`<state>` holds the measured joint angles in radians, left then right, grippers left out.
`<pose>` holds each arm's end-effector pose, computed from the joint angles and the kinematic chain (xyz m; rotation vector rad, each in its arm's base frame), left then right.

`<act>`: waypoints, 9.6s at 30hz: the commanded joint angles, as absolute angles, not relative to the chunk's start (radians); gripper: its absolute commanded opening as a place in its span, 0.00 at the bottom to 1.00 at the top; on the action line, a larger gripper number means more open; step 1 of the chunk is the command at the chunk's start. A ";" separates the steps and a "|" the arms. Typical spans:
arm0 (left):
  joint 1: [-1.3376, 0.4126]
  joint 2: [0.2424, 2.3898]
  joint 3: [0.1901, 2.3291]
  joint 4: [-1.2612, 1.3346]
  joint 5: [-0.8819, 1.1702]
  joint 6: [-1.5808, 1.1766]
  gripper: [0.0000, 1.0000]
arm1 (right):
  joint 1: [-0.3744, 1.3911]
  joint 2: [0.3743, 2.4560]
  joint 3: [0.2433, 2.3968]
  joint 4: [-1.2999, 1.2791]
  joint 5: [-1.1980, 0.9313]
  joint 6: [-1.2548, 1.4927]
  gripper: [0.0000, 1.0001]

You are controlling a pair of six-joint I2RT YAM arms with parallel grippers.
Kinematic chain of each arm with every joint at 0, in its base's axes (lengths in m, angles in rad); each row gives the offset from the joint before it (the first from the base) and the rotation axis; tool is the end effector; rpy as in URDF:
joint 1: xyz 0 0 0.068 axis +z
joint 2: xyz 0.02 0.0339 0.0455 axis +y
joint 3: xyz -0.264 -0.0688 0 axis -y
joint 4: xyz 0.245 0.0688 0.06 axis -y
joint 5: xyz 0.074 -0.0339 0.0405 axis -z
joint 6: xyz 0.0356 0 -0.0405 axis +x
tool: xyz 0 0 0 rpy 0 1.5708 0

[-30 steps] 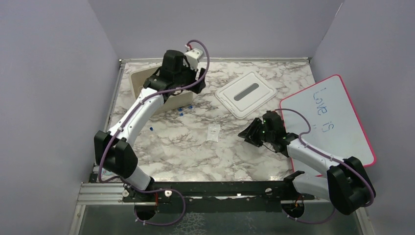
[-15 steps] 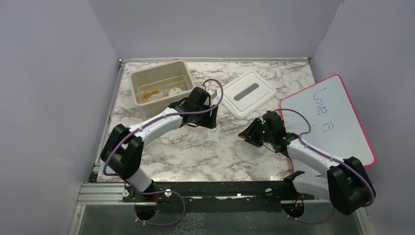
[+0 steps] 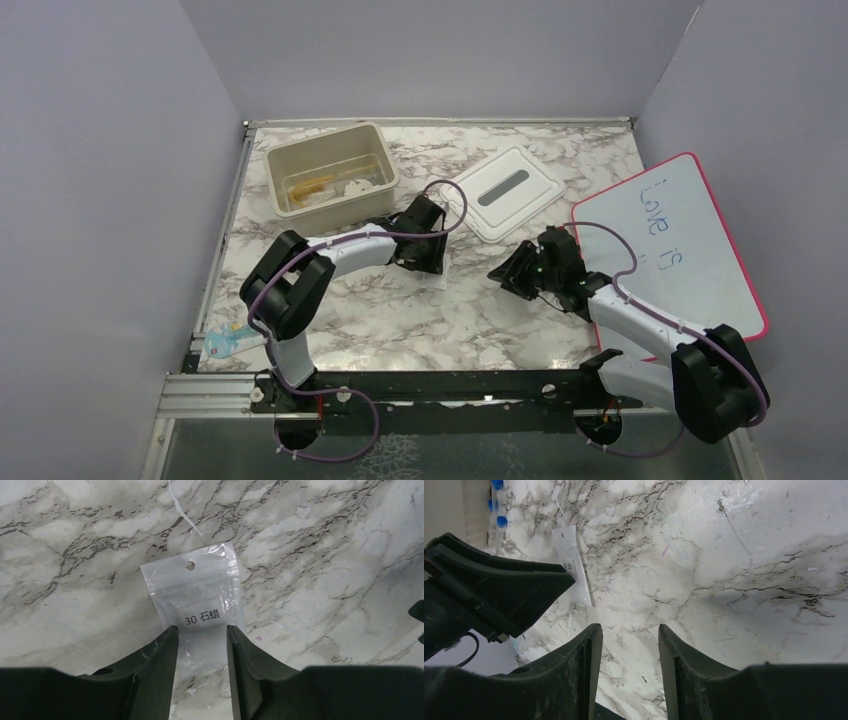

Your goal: Organize the chemistry lab equipment

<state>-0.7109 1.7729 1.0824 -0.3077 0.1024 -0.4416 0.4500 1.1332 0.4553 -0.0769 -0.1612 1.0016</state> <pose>0.2699 -0.2373 0.1704 0.3975 2.6346 -0.5418 0.1921 0.0991 0.1709 0.5957 2.4247 0.8667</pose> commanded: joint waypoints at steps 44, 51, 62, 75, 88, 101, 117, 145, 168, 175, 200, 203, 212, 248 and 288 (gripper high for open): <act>-0.848 1.833 1.228 -0.520 -0.072 -0.402 0.61 | 0.448 1.114 0.445 -0.089 -0.129 0.996 0.49; -0.852 1.860 1.214 -0.518 -0.083 -0.391 0.54 | 0.448 1.109 0.443 -0.090 -0.132 0.999 0.49; -0.851 1.842 1.217 -0.512 -0.124 -0.373 0.07 | 0.449 1.096 0.442 -0.095 -0.130 1.000 0.49; -0.799 1.702 1.320 -0.555 -0.219 -0.257 0.00 | 0.449 1.076 0.445 -0.109 -0.126 0.999 0.49; -0.357 1.615 1.491 -0.595 -0.158 -0.164 0.01 | 0.448 1.076 0.443 -0.104 -0.127 0.997 0.49; -0.112 1.813 1.561 -0.590 -0.009 -0.186 0.16 | 0.448 1.112 0.448 -0.082 -0.135 0.995 0.49; -0.161 1.586 1.536 -0.590 0.034 -0.128 0.49 | 0.449 1.159 0.482 -0.076 -0.161 0.952 0.50; -0.568 1.524 0.971 -0.346 -0.192 0.644 0.49 | 0.448 1.128 0.446 -0.052 -0.177 0.954 0.50; -0.363 1.741 1.193 -0.507 -0.106 0.632 0.43 | 0.448 1.124 0.471 -0.090 -0.164 0.945 0.50; -0.351 1.736 1.188 -0.552 -0.016 0.644 0.43 | 0.448 1.128 0.475 -0.089 -0.172 0.944 0.50; -0.349 1.809 1.180 -0.540 -0.074 0.652 0.38 | 0.448 1.112 0.471 -0.094 -0.170 0.942 0.49; -0.345 1.809 1.181 -0.533 -0.071 0.652 0.38 | 0.449 1.111 0.474 -0.097 -0.169 0.941 0.50; -0.330 1.828 1.221 -0.590 0.057 0.628 0.38 | 0.448 1.111 0.477 -0.100 -0.169 0.942 0.50; -0.346 1.717 1.205 -0.588 0.019 0.644 0.46 | 0.449 1.120 0.471 -0.088 -0.179 0.942 0.49; -0.357 1.814 1.248 -0.622 0.012 0.619 0.39 | 0.450 1.110 0.475 -0.099 -0.166 0.940 0.49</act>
<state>-0.3492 1.8420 1.2182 -0.6350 0.0624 0.6266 0.4503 1.1183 0.4568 -0.0990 -0.1692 0.9493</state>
